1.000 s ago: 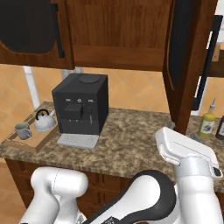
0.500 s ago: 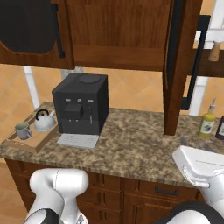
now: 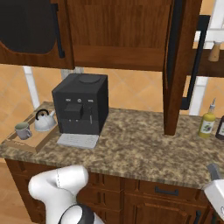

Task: Pick the kettle from the counter and place it on the tray. Then pick the mug from the cabinet and place it on the tray. Then close the cabinet doors.

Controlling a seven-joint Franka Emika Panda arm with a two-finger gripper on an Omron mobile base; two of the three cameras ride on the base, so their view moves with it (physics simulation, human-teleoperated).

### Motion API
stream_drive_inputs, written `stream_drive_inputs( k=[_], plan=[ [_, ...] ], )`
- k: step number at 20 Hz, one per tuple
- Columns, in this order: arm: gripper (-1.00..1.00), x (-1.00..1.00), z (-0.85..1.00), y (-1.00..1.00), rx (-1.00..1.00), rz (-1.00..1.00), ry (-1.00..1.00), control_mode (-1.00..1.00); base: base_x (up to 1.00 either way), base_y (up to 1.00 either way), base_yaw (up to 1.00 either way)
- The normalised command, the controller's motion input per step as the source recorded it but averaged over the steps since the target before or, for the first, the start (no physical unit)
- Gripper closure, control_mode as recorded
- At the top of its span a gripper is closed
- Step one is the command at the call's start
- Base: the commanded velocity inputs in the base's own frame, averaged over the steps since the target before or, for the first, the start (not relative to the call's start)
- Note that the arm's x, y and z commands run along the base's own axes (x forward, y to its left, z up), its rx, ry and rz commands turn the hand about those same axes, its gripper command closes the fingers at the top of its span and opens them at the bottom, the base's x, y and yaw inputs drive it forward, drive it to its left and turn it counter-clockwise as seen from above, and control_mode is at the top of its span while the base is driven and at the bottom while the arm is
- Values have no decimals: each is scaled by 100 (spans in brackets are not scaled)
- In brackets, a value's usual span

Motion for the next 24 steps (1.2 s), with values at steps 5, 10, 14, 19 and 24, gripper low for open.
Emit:
stream_drive_inputs(
  k=[5, 10, 14, 19, 24],
  plan=[
    [-100, 48, -38, 13, 0, 0, 0, -100, 0, 0, 0],
    [-100, 42, -4, 2, 0, 0, -4, -100, 0, 0, 0],
    [-100, 12, 0, 39, 0, 0, -8, -100, 0, 0, 0],
    [-100, 23, 0, 46, 0, 0, -9, -100, 0, 0, 0],
    [-100, 8, 5, 63, 0, 0, -13, -100, 0, 0, 0]
  ],
)
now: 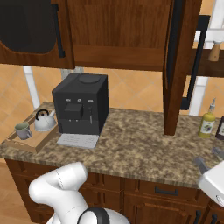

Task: Pick the kettle from the counter and place it on the tray. Then pick the mug from the cabinet and place it on the tray. Then close the cabinet doors.

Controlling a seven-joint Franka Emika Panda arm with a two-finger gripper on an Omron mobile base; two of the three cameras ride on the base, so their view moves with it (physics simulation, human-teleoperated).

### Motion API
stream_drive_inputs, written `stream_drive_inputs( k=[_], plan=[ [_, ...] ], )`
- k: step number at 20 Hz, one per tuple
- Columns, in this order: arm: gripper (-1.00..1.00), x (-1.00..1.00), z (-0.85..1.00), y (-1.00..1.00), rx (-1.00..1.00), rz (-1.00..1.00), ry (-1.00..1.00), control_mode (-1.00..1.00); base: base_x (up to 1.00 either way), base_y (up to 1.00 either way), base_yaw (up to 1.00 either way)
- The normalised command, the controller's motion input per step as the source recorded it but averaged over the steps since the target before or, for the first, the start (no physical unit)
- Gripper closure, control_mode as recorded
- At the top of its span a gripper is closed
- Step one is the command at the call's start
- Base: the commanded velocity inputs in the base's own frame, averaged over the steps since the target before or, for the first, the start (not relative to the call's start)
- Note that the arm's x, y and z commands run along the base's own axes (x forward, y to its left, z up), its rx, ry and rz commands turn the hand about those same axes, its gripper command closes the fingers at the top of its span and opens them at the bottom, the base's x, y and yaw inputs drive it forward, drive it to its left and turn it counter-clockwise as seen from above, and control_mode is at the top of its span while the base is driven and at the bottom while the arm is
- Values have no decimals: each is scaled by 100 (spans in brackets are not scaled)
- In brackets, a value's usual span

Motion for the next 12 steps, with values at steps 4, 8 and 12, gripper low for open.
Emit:
stream_drive_inputs(
  k=[4, 8, 12],
  plan=[
    [-100, 3, 11, 76, 0, 0, -16, -100, 0, 0, 0],
    [-100, 5, 34, 72, 0, 0, -15, -100, 0, 0, 0],
    [-100, 7, 33, 87, -1, -1, -5, -100, 0, 0, 0]
  ],
)
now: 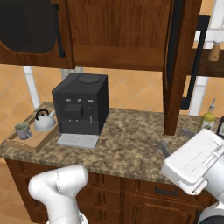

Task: Pick the kettle from the counter and place it on the tray. Then pick the mug from the cabinet and place it on the tray. Then close the cabinet doors.

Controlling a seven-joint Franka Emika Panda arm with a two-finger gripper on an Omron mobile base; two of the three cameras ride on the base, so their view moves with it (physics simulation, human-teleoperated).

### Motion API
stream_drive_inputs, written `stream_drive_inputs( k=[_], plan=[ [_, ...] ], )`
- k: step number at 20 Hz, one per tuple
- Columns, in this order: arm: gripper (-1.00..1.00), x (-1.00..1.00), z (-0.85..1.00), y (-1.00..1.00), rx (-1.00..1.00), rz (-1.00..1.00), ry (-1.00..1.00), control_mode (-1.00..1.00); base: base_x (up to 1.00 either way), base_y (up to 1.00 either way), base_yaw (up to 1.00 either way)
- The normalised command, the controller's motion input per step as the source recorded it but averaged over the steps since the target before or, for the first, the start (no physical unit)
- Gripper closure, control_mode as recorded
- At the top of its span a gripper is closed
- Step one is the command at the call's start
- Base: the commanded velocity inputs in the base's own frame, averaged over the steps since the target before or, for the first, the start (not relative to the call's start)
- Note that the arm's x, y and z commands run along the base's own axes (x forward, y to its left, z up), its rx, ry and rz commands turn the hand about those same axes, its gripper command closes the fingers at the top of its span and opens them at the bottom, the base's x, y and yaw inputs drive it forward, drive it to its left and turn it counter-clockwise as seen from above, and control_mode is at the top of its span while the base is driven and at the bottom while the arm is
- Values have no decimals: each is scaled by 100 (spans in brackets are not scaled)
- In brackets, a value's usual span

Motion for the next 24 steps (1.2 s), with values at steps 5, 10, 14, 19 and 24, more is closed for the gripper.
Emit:
stream_drive_inputs(
  k=[5, 10, 14, 19, 24],
  plan=[
    [-100, 29, 2, 99, -5, -2, 0, -100, 0, 0, 0],
    [-100, 36, 4, 93, -1, 0, 0, -100, 0, 0, 0],
    [-100, 21, 22, 91, 0, -4, 0, -100, 0, 0, 0],
    [-100, 37, 19, 85, -2, -6, 1, -100, 0, 0, 0],
    [-100, 37, 10, 81, -3, -2, 3, -100, 0, 0, 0]
  ],
)
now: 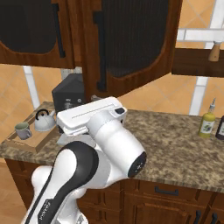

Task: Pick the kettle from the counter and place it on the tray. Then pick the mug from the cabinet and place it on the tray. Then close the cabinet doors.

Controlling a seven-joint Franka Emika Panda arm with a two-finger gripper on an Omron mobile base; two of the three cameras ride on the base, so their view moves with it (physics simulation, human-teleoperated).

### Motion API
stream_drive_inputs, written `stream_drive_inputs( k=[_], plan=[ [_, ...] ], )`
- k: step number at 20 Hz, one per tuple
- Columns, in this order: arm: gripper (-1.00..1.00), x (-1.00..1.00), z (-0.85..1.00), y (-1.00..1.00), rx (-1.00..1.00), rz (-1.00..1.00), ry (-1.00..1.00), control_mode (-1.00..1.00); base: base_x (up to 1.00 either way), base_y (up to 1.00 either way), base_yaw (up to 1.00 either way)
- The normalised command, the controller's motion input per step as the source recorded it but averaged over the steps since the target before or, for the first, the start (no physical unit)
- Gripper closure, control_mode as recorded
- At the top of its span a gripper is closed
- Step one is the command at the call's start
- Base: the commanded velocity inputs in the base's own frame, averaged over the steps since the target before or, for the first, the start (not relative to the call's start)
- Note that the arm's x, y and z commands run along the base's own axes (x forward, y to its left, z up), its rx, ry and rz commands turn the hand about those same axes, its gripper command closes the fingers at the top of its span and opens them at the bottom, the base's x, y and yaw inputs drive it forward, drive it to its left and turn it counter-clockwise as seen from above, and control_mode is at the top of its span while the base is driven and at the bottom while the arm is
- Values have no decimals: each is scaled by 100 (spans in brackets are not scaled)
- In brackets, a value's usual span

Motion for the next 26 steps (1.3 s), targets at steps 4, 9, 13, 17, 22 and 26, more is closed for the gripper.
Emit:
stream_drive_inputs(
  k=[4, 9, 13, 17, 22, 26],
  plan=[
    [-100, 40, 6, 63, -2, -2, 5, -100, 0, 0, 0],
    [-100, 51, 15, 24, 0, -3, 11, -100, 0, 0, 0],
    [-100, 79, 6, -1, 0, -1, 17, -100, 0, 0, 0],
    [-100, 81, 0, 0, 0, 0, 12, -100, 0, 0, 0],
    [-100, 66, -14, 20, 0, -3, 1, -100, 0, 0, 0],
    [-100, 41, -37, 69, 0, -7, -7, -100, 0, 0, 0]
  ],
)
